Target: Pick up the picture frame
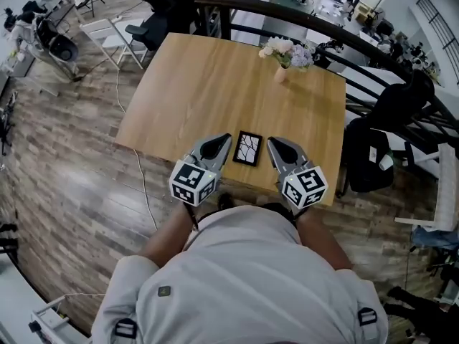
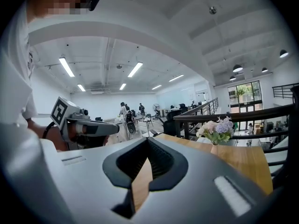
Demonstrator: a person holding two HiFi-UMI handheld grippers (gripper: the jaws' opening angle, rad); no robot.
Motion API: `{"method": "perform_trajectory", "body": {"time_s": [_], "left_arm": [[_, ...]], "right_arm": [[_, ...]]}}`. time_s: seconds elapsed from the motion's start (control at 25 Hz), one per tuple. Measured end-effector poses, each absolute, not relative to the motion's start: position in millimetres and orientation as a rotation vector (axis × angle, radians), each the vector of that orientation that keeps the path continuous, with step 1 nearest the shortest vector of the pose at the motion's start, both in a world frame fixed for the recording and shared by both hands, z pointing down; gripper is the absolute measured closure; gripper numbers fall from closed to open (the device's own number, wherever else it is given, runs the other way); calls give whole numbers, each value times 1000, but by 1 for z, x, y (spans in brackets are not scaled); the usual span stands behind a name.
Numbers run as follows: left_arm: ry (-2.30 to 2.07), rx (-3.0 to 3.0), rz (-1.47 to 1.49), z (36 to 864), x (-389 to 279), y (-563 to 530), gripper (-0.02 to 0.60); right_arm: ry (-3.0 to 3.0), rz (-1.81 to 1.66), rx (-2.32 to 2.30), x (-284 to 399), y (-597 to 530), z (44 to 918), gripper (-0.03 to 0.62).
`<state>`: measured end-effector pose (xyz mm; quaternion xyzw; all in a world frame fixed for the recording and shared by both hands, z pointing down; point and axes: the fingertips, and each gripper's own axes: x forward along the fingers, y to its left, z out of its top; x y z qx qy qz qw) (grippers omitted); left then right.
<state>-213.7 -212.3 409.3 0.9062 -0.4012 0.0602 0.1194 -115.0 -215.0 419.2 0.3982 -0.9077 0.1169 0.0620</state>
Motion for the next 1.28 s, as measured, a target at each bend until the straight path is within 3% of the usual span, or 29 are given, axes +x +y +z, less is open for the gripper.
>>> {"method": "perform_trajectory", "body": {"time_s": [0.64, 1.28], "left_arm": [[-987, 2607, 316, 465, -216, -247, 577], [-910, 2411, 619, 599, -181, -277, 577]], "right_arm": [[-2584, 560, 1308, -117, -244, 491, 585], [-2393, 843, 1185, -93, -276, 622, 561]]}}
